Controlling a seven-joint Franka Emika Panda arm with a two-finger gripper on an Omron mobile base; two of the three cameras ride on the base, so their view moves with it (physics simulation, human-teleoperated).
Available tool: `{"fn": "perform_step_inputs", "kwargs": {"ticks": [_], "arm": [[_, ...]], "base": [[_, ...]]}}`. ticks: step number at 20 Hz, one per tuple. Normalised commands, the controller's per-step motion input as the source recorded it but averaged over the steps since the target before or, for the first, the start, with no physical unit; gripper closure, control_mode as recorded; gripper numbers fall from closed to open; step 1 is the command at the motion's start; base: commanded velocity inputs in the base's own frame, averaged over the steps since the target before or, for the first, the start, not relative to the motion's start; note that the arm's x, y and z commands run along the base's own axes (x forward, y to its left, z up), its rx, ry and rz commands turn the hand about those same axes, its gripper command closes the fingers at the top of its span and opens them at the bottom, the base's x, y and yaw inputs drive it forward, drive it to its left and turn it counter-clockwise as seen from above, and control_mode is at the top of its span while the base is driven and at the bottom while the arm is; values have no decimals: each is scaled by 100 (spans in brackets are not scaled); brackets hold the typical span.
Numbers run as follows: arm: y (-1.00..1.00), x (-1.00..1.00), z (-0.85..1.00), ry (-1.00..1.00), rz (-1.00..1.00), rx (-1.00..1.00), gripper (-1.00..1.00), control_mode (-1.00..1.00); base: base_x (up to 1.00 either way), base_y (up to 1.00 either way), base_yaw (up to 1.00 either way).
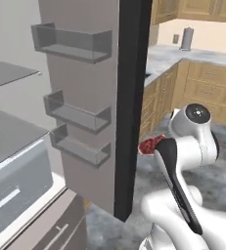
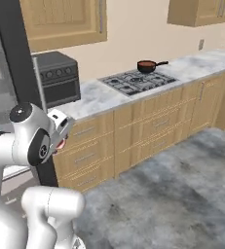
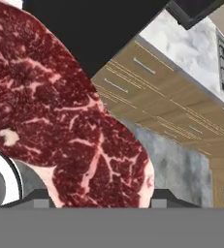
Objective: Retrieve the steak from the fridge and place it on the saucepan with marinade on the stove.
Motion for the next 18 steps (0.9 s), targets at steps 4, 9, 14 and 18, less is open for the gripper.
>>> {"fn": "perform_step_inputs", "kwargs": {"ticks": [4,9,14,18], "arm": [[0,0,0,0,0,0,100,100],[0,0,0,0,0,0,100,100],[0,0,0,0,0,0,100,100],[0,0,0,0,0,0,100,100]], "base": [[-23,-71,-67],[59,-75,-49],[100,-44,-23],[100,-3,0]]}}
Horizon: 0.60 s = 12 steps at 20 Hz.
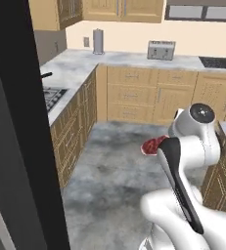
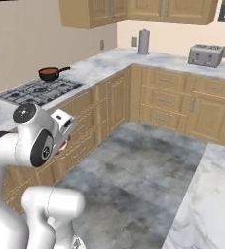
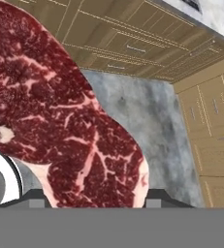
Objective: Retrieve the steak from the fridge and place it on the saucepan with marinade on the stove.
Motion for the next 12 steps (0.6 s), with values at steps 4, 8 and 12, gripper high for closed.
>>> {"fn": "perform_step_inputs", "kwargs": {"ticks": [4,8,12], "arm": [[0,0,0,0,0,0,100,100],[0,0,0,0,0,0,100,100],[0,0,0,0,0,0,100,100]], "base": [[100,-2,0],[100,0,6],[100,0,23]]}}
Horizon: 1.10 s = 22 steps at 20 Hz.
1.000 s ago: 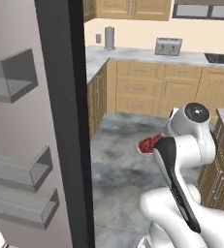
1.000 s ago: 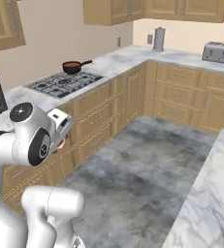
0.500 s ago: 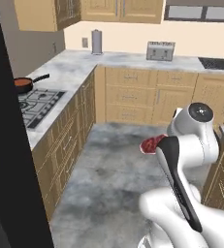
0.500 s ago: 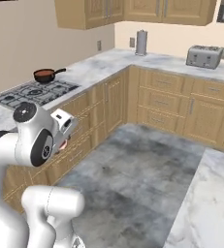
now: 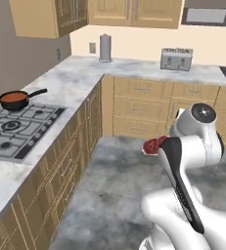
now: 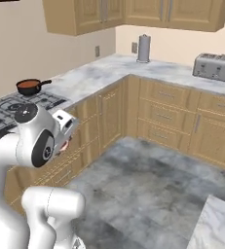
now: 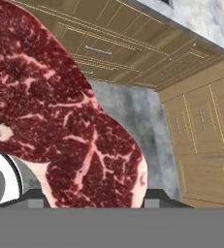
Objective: Retrieve the steak from the fridge and place it on the saucepan with marinade on the stove.
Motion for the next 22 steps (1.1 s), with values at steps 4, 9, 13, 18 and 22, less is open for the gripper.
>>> {"fn": "perform_step_inputs", "kwargs": {"ticks": [4,9,13,18,22], "arm": [[0,0,0,0,0,0,100,100],[0,0,0,0,0,0,100,100],[0,0,0,0,0,0,100,100],[0,0,0,0,0,0,100,100],[0,0,0,0,0,0,100,100]], "base": [[100,0,32],[100,1,35],[100,9,35],[97,0,42],[99,0,46]]}}
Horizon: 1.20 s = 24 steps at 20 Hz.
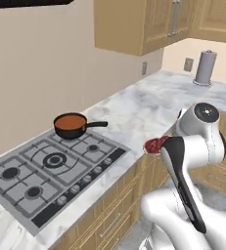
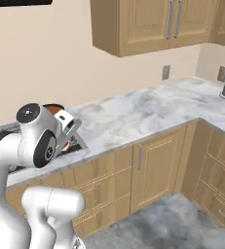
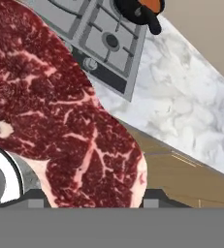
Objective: Retrieve the steak from the fridge and place it on the saucepan with marinade on the stove.
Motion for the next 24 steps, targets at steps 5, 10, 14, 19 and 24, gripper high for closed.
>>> {"fn": "perform_step_inputs", "kwargs": {"ticks": [5,10,14,19,24], "arm": [[0,0,0,0,0,0,100,100],[0,0,0,0,0,0,100,100],[0,0,0,0,0,0,100,100],[0,0,0,0,0,0,100,100],[0,0,0,0,0,0,100,100]], "base": [[71,-4,51],[37,-32,53],[31,-44,52],[76,-25,36],[87,-7,7]]}}
